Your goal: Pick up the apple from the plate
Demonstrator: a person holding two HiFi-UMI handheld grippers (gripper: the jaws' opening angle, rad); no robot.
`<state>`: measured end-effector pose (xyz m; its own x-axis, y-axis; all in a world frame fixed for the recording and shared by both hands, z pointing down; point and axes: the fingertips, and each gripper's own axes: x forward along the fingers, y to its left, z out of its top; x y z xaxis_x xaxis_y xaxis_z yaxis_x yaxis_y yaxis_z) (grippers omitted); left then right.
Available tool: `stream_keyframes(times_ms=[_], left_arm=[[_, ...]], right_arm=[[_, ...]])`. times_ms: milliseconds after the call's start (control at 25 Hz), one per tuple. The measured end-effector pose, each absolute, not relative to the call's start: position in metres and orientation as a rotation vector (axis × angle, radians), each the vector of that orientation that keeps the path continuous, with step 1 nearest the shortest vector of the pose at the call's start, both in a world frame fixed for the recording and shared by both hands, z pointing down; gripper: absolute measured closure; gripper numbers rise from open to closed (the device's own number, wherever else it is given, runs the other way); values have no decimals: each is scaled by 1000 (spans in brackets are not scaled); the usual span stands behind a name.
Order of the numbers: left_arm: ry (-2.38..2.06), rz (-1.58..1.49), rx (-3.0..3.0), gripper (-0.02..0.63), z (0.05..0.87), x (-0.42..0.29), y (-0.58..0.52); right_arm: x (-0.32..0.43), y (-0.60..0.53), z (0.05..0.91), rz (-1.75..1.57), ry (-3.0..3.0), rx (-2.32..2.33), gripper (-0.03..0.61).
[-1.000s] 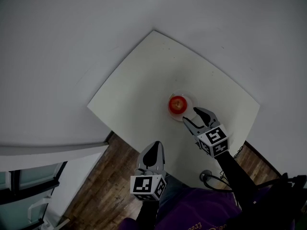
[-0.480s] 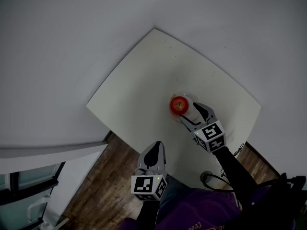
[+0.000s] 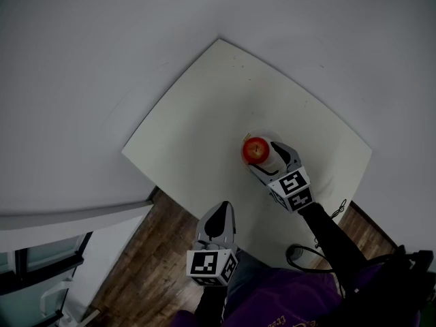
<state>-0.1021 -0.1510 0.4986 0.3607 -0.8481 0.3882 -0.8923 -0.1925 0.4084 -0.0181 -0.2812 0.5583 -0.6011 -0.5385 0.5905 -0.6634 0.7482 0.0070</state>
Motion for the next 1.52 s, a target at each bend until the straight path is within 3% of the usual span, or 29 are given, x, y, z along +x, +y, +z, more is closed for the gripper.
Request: stream_keyframes(times_ms=[1520], left_arm=[[-1527,101,2051,607,497,-107,-157]], right_arm=[[-20,-294,568,421,-2372,911,225]])
